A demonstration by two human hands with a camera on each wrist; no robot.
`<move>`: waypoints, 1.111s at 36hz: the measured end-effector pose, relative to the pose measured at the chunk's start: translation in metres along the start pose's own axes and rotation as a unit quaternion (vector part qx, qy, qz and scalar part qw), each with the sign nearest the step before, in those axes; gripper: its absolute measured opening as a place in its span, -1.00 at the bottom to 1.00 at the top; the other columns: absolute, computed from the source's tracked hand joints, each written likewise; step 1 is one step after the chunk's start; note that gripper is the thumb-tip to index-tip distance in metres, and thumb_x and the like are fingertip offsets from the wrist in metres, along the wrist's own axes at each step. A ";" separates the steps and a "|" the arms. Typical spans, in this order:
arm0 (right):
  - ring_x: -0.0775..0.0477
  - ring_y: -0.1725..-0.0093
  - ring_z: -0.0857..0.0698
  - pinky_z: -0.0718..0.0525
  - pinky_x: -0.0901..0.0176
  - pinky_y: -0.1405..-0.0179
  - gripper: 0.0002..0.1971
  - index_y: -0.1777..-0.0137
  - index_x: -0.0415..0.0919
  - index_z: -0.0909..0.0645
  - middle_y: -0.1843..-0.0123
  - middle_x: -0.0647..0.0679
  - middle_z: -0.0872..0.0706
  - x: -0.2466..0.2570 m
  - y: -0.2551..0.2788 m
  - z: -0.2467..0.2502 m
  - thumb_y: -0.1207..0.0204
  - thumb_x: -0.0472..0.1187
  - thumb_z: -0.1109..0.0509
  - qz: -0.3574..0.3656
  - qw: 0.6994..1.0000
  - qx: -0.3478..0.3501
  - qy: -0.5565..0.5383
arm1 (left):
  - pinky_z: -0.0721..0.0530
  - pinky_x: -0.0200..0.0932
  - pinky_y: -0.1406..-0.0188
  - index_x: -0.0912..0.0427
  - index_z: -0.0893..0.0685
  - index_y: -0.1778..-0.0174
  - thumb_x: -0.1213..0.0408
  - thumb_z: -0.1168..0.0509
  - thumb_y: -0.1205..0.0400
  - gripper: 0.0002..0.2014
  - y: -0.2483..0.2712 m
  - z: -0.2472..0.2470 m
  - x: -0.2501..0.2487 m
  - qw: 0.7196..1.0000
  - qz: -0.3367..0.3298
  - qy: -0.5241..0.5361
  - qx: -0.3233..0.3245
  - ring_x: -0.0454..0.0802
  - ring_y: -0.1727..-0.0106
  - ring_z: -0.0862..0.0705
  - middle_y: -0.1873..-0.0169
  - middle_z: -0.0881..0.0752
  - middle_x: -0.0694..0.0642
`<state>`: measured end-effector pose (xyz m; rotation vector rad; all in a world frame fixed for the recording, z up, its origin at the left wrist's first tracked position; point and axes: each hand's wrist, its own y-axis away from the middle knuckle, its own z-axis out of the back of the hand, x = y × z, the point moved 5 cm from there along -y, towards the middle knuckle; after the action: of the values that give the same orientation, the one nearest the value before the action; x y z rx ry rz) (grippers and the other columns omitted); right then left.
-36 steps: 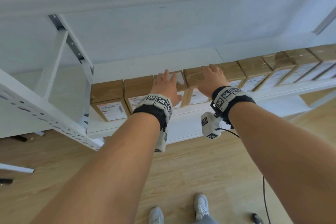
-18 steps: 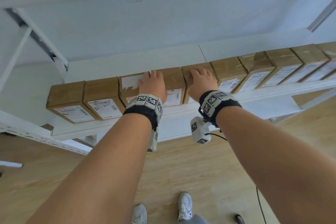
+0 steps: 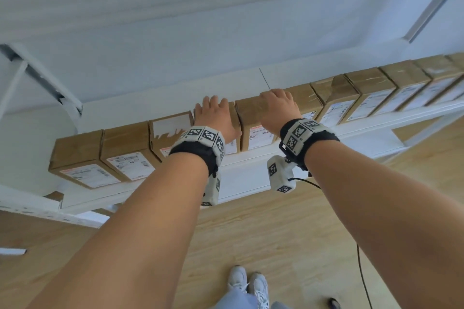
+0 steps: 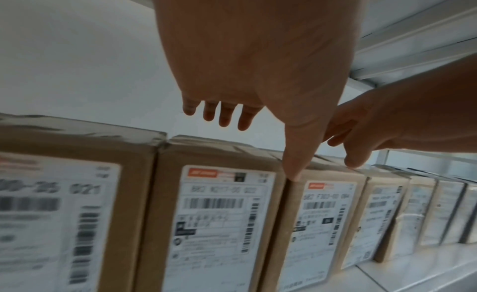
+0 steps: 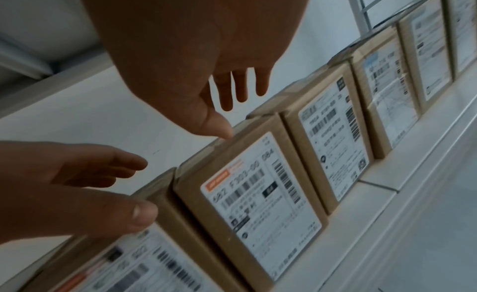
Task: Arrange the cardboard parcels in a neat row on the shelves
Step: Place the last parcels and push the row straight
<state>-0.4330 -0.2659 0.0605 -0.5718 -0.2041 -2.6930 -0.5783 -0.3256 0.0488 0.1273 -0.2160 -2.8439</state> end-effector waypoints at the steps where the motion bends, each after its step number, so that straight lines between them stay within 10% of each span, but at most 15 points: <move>1: -0.16 -0.57 -0.24 -0.27 -0.09 -0.55 -0.35 -0.55 -0.09 -0.35 -0.57 -0.08 -0.33 -0.006 0.000 0.005 -0.40 -0.35 -0.25 -0.011 1.000 -0.004 0.001 | -0.04 0.23 -0.65 0.17 -0.16 -0.64 -0.15 -0.33 -0.52 -0.14 -0.002 0.001 -0.007 1.000 -0.014 0.001 0.006 0.24 -0.68 -0.02 -0.64 -0.12 0.22; 14: -0.17 -0.65 -0.14 -0.19 -0.13 -0.63 -0.18 -0.64 -0.03 -0.22 -0.67 -0.07 -0.21 -0.102 -0.006 0.040 -0.34 -0.41 -0.29 -0.107 0.994 0.004 0.030 | -0.11 0.18 -0.65 0.20 -0.09 -0.67 -0.07 -0.30 -0.61 -0.19 -0.022 -0.004 -0.099 0.994 -0.104 -0.001 0.027 0.28 -0.69 -0.01 -0.68 -0.02 0.25; 27: -0.11 -0.71 0.02 -0.01 -0.13 -0.68 -0.20 -0.68 -0.11 -0.08 -0.73 -0.05 -0.06 -0.171 -0.050 0.059 -0.44 -0.33 -0.28 -0.041 0.995 0.073 0.048 | -0.06 0.45 -0.58 0.04 0.07 -0.71 0.12 -0.32 -0.63 -0.16 -0.049 -0.013 -0.164 0.996 -0.028 0.023 0.082 0.25 -0.70 0.13 -0.71 0.12 0.13; 40: -0.15 -0.51 -0.34 -0.52 -0.07 -0.36 -0.54 -0.38 -0.13 -0.54 -0.42 -0.06 -0.52 -0.173 -0.058 0.071 -0.44 -0.21 -0.29 0.064 0.988 0.063 0.125 | -0.32 0.48 -0.45 0.05 -0.28 -0.58 0.08 -0.53 -0.44 -0.18 -0.069 -0.007 -0.167 0.996 0.020 0.062 0.066 0.20 -0.53 -0.34 -0.50 -0.35 0.14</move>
<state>-0.2839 -0.1393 0.0495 -0.2000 -0.2578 -2.5744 -0.4372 -0.2133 0.0414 0.3221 -0.3762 -2.7695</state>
